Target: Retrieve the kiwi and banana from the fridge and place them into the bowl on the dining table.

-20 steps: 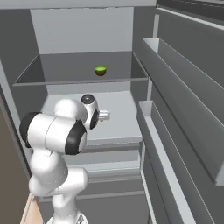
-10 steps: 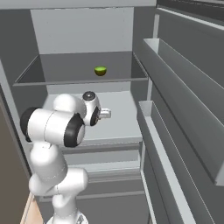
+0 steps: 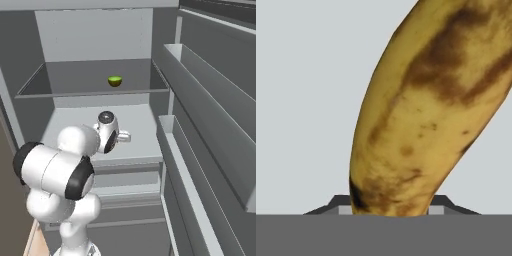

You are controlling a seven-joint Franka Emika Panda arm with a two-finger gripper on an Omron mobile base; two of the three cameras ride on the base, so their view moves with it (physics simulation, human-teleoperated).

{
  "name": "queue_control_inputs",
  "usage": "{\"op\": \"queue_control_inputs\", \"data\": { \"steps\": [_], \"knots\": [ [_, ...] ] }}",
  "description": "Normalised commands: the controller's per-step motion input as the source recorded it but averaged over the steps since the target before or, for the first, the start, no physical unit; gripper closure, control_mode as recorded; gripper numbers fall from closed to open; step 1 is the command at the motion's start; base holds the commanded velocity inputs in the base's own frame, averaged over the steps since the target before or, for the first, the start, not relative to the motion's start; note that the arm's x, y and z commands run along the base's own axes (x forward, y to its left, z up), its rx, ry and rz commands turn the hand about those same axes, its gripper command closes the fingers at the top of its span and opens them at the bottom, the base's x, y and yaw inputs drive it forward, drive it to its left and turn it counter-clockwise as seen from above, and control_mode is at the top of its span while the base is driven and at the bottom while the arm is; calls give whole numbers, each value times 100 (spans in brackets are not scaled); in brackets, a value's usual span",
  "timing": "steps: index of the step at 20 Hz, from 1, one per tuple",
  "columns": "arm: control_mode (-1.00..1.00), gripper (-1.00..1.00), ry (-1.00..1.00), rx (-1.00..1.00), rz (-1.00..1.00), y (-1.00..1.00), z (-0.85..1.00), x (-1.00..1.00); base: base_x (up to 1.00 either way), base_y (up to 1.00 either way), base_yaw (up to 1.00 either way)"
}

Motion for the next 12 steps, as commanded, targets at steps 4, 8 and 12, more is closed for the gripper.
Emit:
{"op": "queue_control_inputs", "data": {
  "steps": [4, 8, 12],
  "knots": [
    [-100, 100, -1, 15, 0, -58, 43, -97, 0, 0, 0],
    [-100, 100, 3, 3, 0, -31, 60, -91, 0, 0, 0],
    [-100, 100, 17, -7, 3, -2, 66, -94, 0, 0, 0]
  ]
}}
